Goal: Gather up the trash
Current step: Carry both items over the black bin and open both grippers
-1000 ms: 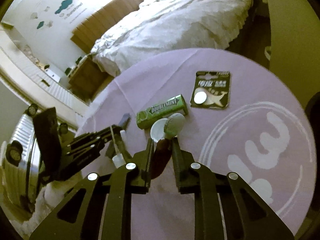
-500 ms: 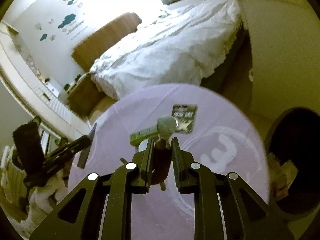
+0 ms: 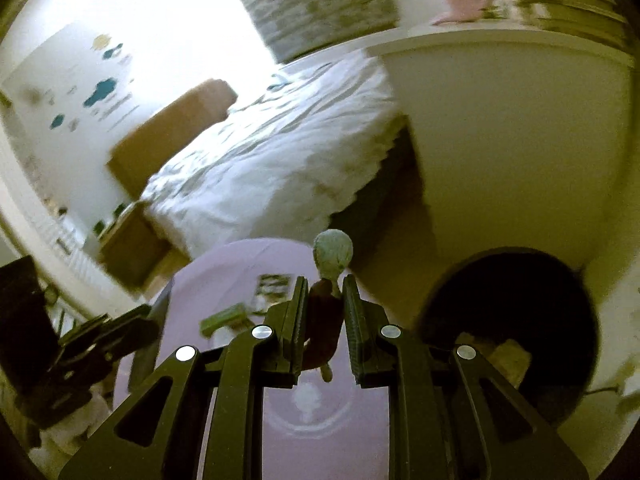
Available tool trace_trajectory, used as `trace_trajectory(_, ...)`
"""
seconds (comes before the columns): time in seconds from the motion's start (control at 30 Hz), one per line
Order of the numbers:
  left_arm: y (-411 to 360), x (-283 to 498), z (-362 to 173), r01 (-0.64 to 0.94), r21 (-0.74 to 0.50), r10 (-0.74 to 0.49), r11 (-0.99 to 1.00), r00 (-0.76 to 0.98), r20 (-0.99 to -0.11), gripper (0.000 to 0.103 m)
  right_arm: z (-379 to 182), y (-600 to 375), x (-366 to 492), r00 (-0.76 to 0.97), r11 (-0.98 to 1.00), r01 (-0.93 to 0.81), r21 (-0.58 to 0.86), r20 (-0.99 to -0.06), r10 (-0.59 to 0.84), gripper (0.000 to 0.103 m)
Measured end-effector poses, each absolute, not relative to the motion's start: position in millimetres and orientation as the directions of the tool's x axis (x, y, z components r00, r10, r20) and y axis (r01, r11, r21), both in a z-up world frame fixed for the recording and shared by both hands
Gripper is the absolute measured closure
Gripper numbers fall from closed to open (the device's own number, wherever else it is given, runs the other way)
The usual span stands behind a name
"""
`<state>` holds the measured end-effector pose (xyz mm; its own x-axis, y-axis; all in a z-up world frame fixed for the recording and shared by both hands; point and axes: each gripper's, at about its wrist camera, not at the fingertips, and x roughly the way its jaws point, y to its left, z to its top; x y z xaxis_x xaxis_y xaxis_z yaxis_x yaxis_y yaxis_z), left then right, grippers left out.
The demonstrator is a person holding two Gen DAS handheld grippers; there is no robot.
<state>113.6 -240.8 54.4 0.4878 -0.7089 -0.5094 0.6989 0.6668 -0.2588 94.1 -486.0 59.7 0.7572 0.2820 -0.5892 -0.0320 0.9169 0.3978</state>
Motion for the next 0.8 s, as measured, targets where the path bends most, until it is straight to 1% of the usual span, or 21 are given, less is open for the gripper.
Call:
trace_trajectory(0.33, -321.0, 113.5, 47.7, 0.781, -0.238, -0.756, 0.577, 0.4, -0.518, 0.088, 31.1, -574.3, 80.5, 0.781, 0.906, 0.181, 0.384, -0.616, 0.105, 0.084)
trace_trajectory(0.6, -364.4, 119.1, 35.7, 0.799, -0.252, -0.764, 0.547, 0.352, -0.541, 0.088, 2.5, -608.2, 79.5, 0.763, 0.882, 0.265, 0.389, -0.644, 0.054, 0.084)
trace_trajectory(0.8, -379.2, 125.3, 24.8, 0.796, -0.264, -0.756, 0.544, 0.328, -0.567, 0.088, -13.1, -621.1, 75.5, 0.748, 0.87, 0.305, 0.388, -0.663, 0.033, 0.084)
